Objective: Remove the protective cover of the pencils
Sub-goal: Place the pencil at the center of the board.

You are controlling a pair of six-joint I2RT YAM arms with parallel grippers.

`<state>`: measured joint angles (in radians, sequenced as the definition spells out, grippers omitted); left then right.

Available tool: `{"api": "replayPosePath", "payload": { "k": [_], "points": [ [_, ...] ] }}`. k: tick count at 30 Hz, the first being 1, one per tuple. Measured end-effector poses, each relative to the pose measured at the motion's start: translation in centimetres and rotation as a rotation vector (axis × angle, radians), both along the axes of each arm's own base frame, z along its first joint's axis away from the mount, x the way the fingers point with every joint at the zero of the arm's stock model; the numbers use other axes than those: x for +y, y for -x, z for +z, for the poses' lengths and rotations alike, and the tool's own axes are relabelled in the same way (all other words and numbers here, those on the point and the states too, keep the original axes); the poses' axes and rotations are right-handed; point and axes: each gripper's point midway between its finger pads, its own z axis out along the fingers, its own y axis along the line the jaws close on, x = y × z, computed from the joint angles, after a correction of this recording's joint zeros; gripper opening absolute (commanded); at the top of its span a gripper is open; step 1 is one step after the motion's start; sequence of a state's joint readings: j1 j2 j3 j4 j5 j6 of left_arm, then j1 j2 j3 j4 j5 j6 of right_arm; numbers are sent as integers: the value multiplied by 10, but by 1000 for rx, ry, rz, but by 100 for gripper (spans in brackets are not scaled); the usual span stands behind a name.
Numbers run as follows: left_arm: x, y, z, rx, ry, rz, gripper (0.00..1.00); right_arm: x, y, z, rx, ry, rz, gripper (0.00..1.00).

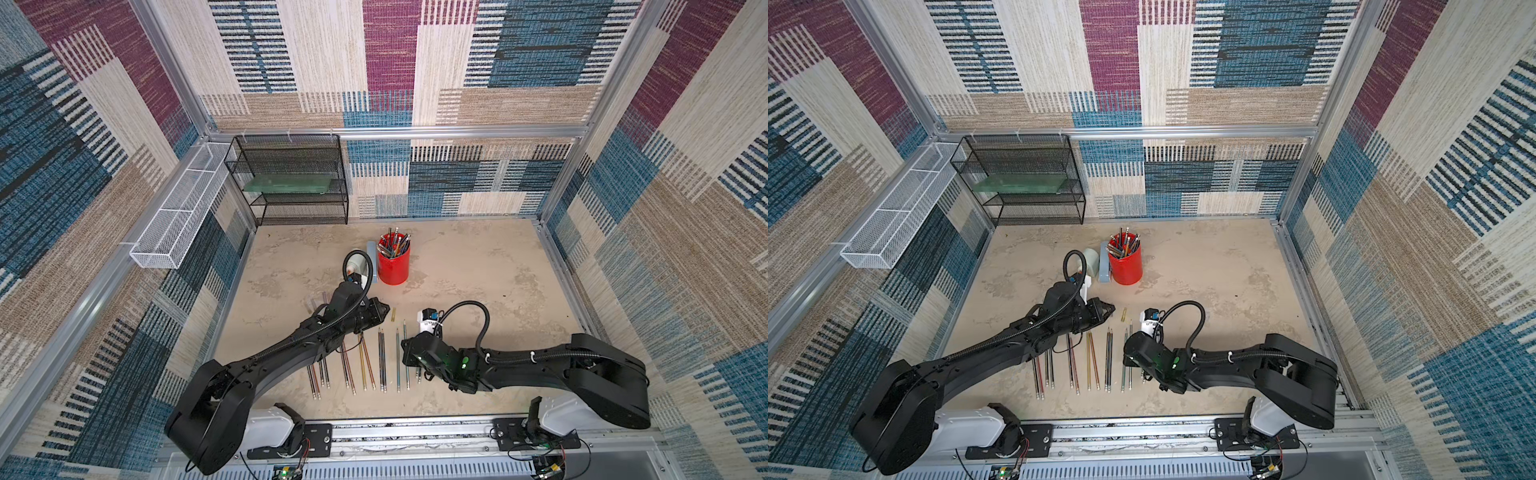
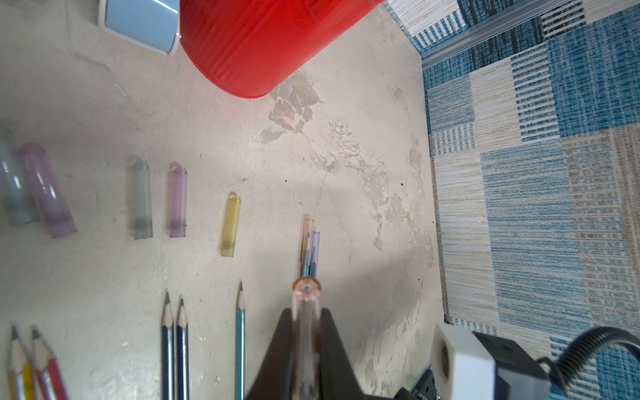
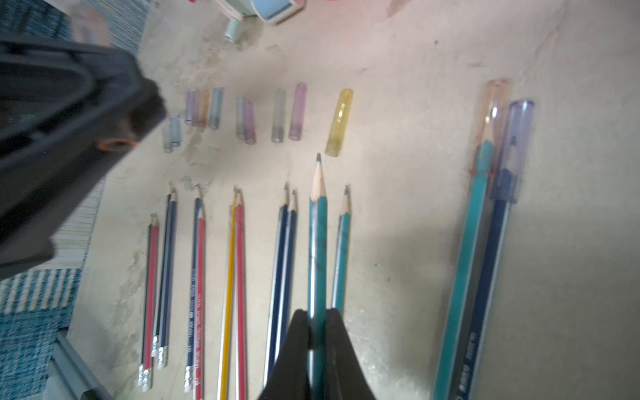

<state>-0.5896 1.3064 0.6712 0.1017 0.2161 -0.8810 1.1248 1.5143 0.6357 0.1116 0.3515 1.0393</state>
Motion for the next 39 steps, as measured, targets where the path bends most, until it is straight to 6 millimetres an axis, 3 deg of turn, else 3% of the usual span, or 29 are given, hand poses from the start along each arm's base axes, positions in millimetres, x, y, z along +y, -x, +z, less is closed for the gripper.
{"api": "replayPosePath", "payload": {
  "k": [5,18,21,28,39],
  "points": [
    [2,2,-2,7,-16,-2,0,-7,-4,-19,57,50,-48,0],
    [4,3,-1,8,-22,-1,0,-8,-1,-35,105,84,-69,2],
    [3,3,-1,8,-23,-1,0,-7,0,-38,114,91,-65,5],
    [4,4,-4,15,-26,-1,0,-4,0,-40,122,91,-59,23],
    [5,6,-5,15,-26,-1,0,-1,0,-38,120,79,-56,24]
  ]
}}
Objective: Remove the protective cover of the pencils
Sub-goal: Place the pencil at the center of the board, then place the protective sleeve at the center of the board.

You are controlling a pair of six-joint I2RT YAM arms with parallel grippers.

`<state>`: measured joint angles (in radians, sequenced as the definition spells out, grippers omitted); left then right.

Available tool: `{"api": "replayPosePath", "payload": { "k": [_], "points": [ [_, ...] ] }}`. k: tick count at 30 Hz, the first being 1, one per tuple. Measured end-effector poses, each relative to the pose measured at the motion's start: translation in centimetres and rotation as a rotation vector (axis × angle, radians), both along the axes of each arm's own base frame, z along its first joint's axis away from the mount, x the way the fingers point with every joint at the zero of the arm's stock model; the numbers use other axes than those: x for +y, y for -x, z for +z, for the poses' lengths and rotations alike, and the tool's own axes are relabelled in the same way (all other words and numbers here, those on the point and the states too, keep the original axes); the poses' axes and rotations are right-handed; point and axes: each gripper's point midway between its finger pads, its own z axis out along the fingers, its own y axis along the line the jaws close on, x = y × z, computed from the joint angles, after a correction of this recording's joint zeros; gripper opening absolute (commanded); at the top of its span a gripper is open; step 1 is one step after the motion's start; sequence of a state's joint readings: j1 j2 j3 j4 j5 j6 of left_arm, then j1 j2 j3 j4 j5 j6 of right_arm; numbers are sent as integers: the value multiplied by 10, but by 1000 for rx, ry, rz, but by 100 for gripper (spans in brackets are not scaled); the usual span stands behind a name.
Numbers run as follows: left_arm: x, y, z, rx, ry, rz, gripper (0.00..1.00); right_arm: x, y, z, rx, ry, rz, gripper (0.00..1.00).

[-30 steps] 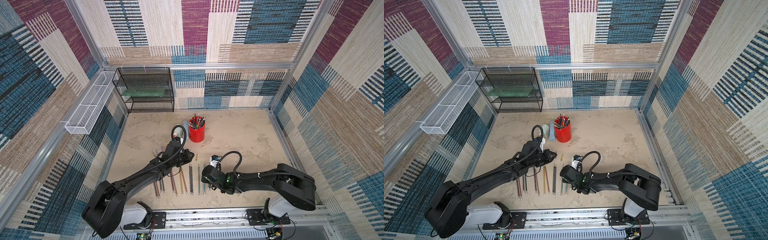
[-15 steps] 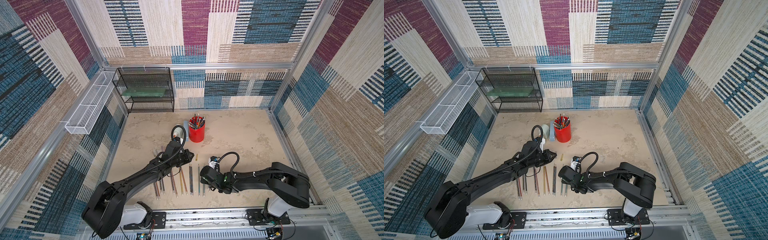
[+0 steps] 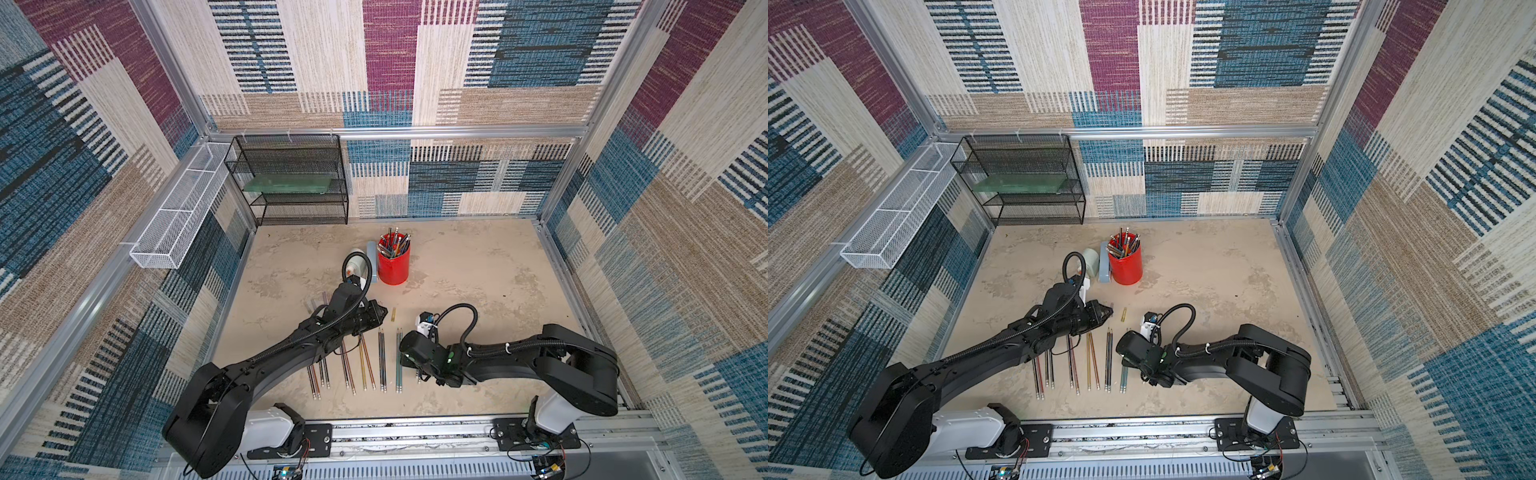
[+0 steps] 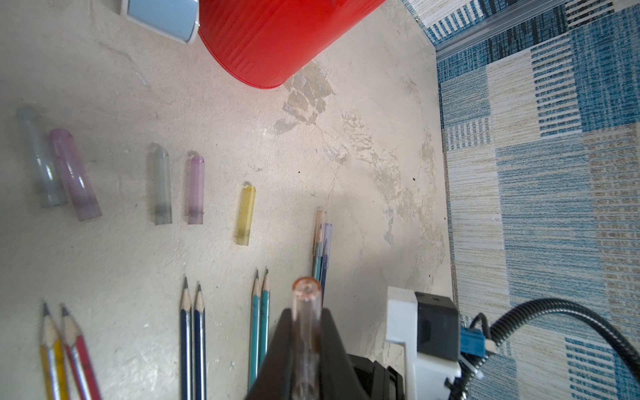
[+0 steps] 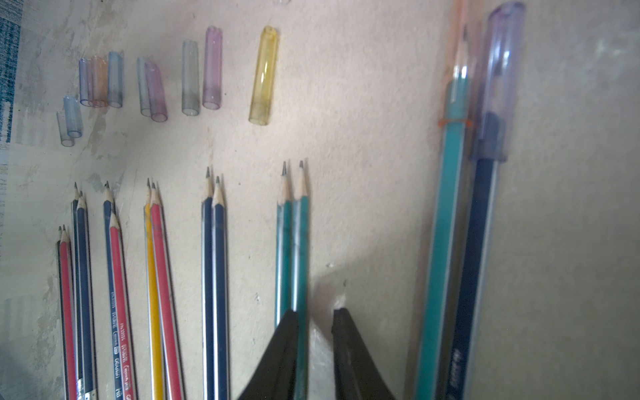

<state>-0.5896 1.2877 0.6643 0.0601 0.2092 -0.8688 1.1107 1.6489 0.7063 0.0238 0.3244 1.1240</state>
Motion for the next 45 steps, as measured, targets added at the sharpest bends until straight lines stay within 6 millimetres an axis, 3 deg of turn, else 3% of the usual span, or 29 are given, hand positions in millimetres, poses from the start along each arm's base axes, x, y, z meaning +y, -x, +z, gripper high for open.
{"api": "replayPosePath", "payload": {
  "k": [7,13,17,24,29,45],
  "points": [
    [0,0,1,-3,2,-1,0,1,0,4,2,3,7,24],
    [-13,3,13,-44,-19,-48,0,3,-2,25,-30,-25,16,26],
    [-26,-1,14,-50,-67,-76,0,-7,-7,38,-57,-32,-12,27],
    [-58,-10,-8,23,-193,-153,0,-55,-13,34,-55,-10,-113,32],
    [-70,-17,-34,98,-275,-183,0,-79,-17,35,-66,-9,-178,33],
    [-58,-30,-83,233,-523,-150,0,-91,-15,29,-51,2,-204,34]
  ]
}}
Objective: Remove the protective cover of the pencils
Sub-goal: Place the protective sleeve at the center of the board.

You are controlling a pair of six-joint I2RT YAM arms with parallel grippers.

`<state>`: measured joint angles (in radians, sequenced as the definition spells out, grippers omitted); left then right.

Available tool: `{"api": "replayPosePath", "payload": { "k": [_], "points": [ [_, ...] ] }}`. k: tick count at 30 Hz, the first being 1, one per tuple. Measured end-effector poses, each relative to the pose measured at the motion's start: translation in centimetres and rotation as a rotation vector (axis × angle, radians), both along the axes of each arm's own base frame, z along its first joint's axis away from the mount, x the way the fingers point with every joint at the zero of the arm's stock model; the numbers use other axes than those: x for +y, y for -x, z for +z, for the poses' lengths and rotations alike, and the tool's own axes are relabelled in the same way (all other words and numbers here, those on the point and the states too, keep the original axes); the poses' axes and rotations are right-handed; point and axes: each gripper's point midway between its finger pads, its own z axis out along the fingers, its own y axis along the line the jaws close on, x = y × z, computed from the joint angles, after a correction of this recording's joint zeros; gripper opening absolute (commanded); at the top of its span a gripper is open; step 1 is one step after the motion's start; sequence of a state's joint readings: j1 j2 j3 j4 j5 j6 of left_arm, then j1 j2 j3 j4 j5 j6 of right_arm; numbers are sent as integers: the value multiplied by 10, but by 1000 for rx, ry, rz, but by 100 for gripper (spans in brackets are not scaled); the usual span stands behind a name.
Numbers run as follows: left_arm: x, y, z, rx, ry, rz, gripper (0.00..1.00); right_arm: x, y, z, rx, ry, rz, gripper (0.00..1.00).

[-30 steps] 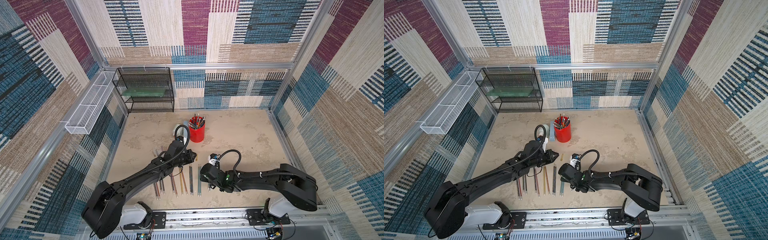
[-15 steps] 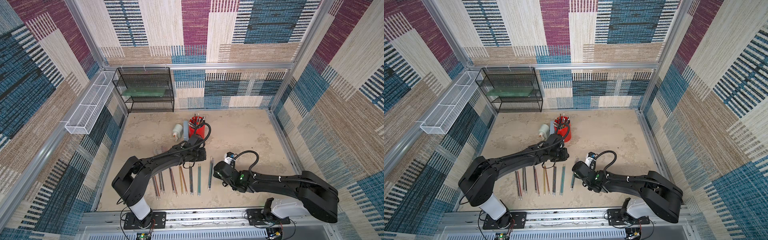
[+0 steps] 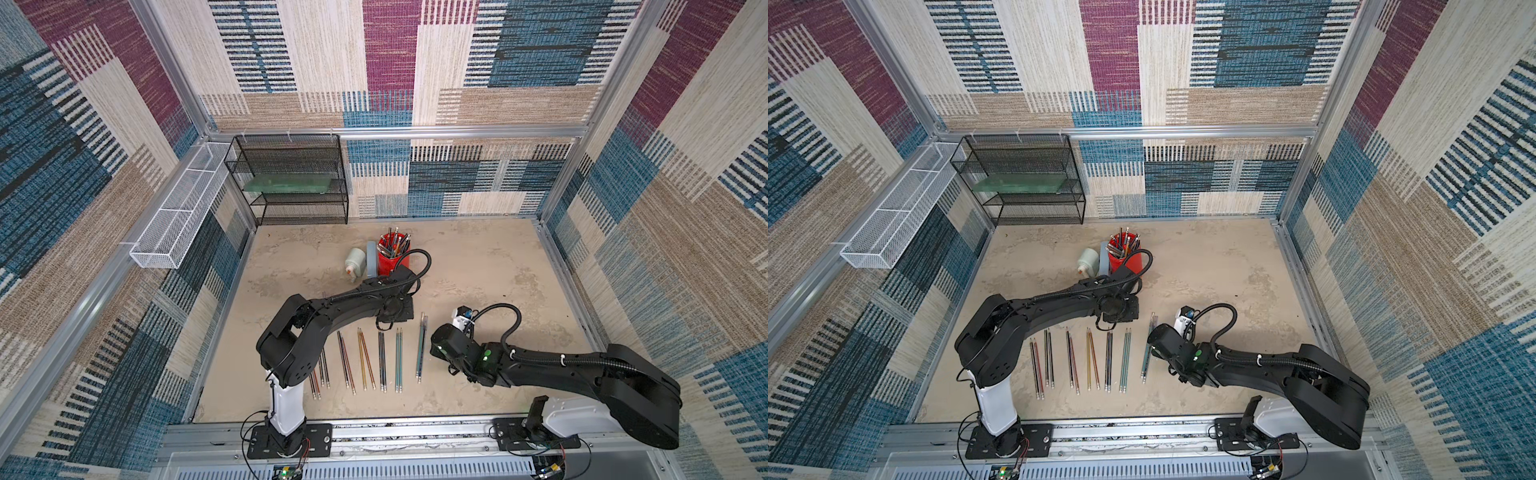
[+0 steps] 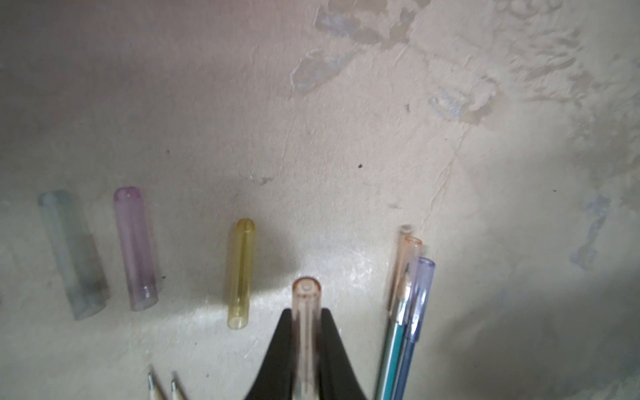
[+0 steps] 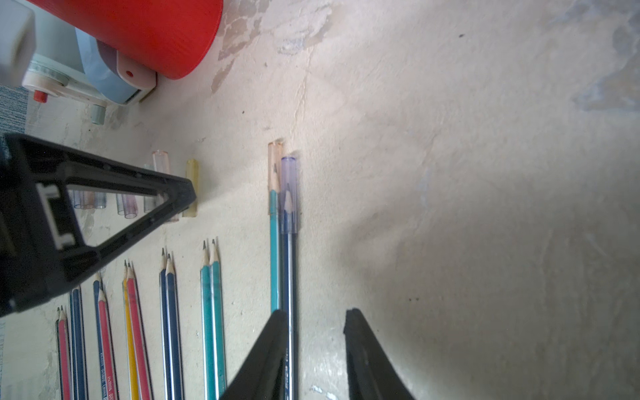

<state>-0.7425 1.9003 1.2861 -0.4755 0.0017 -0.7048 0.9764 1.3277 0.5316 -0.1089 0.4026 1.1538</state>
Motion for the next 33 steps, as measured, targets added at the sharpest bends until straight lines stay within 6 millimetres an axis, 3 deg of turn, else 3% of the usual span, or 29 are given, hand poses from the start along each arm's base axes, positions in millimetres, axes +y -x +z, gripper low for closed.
{"api": "replayPosePath", "payload": {
  "k": [17,33],
  "points": [
    [6,-5,-13,24,-88,16,0,1,1,-7,16,9,5,34],
    [7,-5,-12,25,-95,16,13,6,-1,-8,21,10,12,33]
  ]
}}
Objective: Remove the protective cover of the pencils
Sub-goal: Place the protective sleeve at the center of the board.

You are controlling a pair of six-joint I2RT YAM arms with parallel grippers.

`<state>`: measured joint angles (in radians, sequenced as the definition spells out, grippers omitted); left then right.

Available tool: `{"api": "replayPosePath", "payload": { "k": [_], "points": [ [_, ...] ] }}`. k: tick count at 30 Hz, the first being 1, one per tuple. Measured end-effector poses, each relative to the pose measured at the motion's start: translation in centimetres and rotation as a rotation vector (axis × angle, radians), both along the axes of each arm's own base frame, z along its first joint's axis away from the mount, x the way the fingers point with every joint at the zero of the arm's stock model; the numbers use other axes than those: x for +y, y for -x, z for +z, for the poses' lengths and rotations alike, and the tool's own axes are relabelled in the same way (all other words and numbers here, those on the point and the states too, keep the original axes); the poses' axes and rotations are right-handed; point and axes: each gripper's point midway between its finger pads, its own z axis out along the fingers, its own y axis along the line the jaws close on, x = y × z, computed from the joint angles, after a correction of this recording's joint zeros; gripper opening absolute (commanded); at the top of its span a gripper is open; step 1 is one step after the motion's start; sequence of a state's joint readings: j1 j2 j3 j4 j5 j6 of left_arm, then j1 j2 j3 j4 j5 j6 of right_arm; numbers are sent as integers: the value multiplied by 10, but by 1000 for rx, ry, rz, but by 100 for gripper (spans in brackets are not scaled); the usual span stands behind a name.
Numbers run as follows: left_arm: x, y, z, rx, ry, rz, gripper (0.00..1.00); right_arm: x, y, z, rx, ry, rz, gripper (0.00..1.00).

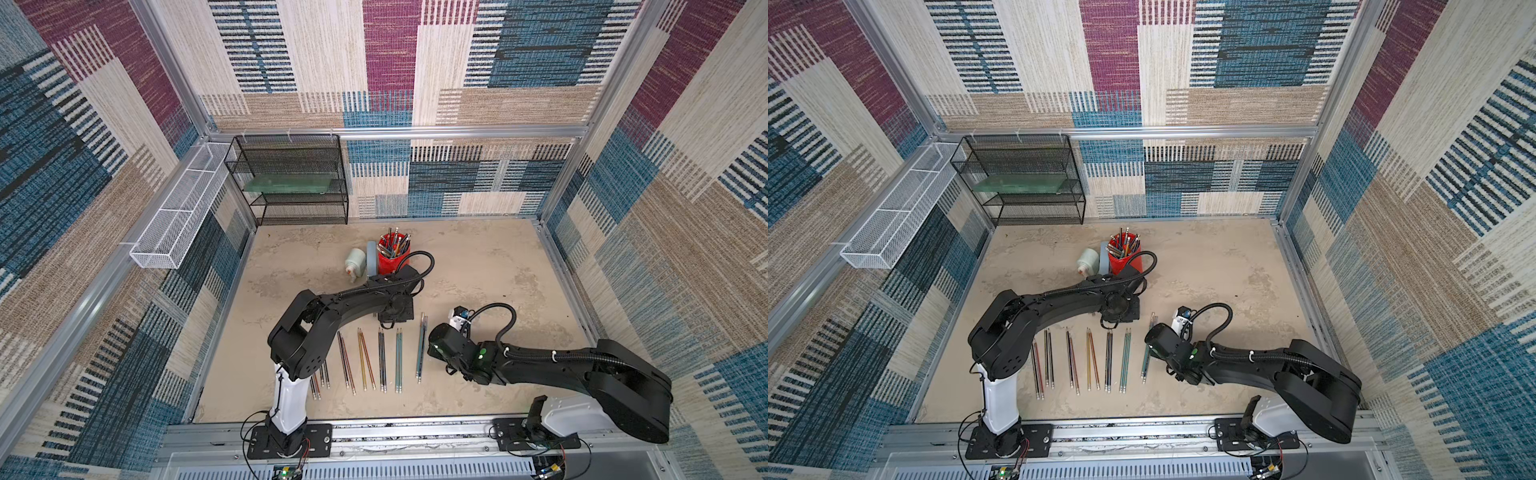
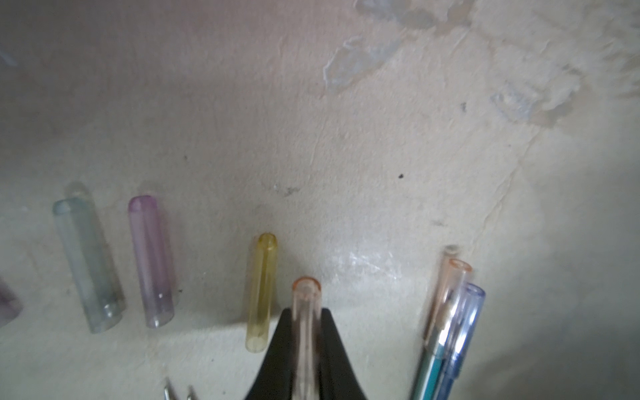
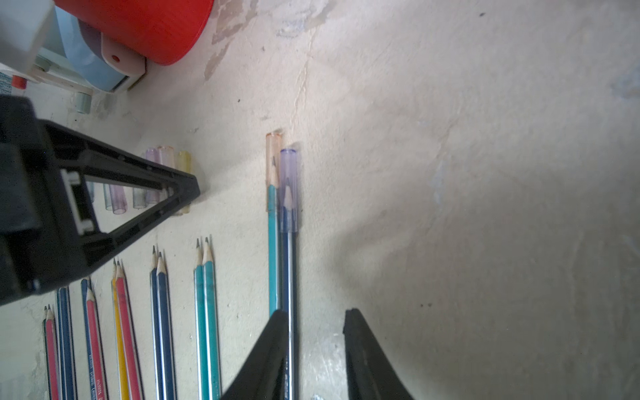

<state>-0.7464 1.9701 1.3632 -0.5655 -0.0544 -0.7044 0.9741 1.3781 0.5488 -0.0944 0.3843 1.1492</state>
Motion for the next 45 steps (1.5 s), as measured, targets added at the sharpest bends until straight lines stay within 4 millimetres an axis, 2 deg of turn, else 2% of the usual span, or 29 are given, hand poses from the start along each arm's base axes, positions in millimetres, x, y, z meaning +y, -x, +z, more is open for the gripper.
{"api": "replayPosePath", "payload": {
  "k": [8,17,22,38,45],
  "points": [
    [0,0,0,-2,-2,1,18,0,0,-1,2,2,1,33],
    [2,-2,0,-11,-14,5,17,0,0,-1,2,2,1,33],
    [3,-1,-2,-4,-20,5,22,0,0,-1,1,1,1,33],
    [4,-1,-2,0,-23,5,17,1,1,-1,6,0,9,33],
    [3,0,9,-18,-7,5,20,13,2,13,-30,-2,43,33]
  ]
}}
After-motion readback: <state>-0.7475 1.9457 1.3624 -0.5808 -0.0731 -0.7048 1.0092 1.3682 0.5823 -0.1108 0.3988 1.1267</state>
